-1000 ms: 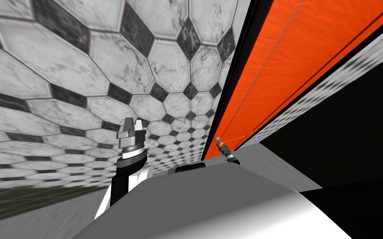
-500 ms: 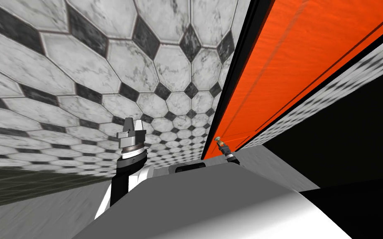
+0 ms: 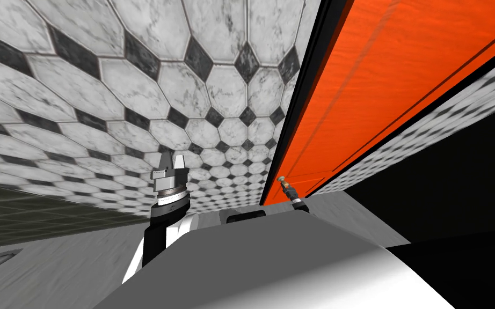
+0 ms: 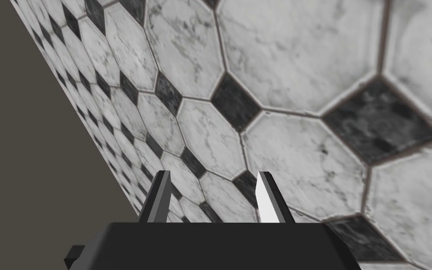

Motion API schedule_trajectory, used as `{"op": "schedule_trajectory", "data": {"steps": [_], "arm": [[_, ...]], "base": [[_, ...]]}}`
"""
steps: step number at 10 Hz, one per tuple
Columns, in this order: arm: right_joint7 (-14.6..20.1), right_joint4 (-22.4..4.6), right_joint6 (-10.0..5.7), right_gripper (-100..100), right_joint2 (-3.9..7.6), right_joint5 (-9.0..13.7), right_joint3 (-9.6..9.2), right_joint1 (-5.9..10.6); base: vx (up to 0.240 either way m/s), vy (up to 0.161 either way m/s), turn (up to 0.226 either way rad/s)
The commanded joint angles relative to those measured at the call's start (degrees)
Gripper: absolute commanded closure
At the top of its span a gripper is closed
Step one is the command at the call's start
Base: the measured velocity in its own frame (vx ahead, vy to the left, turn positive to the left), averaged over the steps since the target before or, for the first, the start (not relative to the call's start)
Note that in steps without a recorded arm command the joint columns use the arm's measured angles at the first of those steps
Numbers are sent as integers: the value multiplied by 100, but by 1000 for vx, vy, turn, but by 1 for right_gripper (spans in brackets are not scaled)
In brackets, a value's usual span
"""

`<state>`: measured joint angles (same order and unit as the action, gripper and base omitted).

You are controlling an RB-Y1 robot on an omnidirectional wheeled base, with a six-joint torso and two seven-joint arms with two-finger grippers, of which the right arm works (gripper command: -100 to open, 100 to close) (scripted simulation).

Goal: Pull the door open

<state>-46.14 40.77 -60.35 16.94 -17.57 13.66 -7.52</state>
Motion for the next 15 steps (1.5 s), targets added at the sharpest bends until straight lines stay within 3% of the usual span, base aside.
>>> {"op": "schedule_trajectory", "data": {"steps": [1, 13, 15], "arm": [[286, 31, 29, 100, -17, 124, -55, -1], [1873, 50, 165, 100, -26, 838, -296, 92], [2237, 56, 207, 100, -29, 1063, -373, 122]], "base": [[-71, -36, 107], [-50, -29, 77], [-62, -24, 94]]}}
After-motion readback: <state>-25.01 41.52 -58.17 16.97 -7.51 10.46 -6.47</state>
